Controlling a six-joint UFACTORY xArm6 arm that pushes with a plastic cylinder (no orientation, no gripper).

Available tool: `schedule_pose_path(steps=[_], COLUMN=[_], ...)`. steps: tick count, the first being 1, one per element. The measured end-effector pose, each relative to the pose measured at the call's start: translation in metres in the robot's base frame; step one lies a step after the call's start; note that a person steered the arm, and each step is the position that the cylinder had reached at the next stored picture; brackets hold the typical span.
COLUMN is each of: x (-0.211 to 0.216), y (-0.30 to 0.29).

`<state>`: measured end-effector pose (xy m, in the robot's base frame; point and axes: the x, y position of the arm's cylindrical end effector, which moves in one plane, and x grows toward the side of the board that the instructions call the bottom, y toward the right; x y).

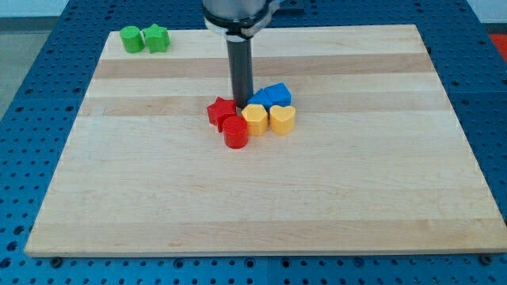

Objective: Move your arm to the top left corner of the board

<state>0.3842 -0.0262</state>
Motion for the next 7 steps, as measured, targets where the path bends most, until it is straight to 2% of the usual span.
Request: schedule_pose_path(steps=[2,3,5,6,7], x=[0.000,-0.006,-0.013,-0.034,-0.067], y=[0.008,-0.036,-0.232,-0.278,-0.279])
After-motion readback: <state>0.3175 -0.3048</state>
